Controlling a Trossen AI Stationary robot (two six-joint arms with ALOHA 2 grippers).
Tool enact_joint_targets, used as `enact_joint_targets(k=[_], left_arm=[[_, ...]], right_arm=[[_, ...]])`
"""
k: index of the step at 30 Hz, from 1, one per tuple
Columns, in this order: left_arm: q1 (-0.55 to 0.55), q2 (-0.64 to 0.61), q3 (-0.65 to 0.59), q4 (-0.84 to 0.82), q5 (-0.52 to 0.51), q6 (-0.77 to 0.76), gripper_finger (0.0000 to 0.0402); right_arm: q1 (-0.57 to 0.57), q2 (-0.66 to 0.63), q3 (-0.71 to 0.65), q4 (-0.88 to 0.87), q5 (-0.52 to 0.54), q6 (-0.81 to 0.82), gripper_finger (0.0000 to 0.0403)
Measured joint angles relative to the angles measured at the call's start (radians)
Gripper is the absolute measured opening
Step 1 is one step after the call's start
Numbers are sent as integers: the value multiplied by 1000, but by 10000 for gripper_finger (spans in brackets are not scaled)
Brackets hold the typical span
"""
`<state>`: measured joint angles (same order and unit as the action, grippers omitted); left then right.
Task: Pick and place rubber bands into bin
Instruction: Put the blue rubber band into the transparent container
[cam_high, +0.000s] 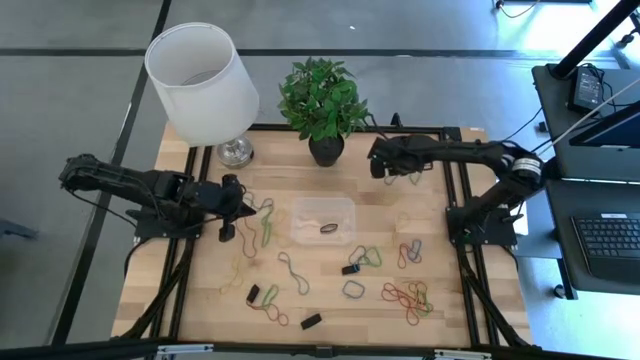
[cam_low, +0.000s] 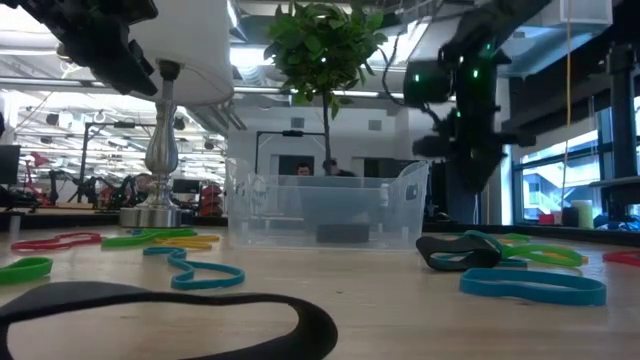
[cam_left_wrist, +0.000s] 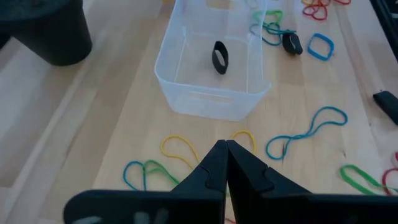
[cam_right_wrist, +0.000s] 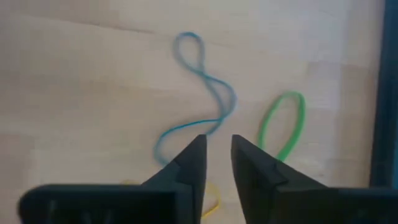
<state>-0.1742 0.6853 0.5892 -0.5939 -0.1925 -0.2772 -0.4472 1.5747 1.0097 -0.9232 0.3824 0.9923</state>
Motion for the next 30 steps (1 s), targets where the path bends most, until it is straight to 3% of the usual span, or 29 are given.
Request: enact_joint_targets(k=[13,23,30], left_arm=[[0,0,0,0,-76,-87,3],[0,0,0,0,-80,-112,2],[0,0,0,0,-79,-156,3]], right_arm=[[-175,18,-176,299,-100,-166,169],[-201,56,-213,401,-104,-210,170],[-159,138,-204,399,-69,-209,143]])
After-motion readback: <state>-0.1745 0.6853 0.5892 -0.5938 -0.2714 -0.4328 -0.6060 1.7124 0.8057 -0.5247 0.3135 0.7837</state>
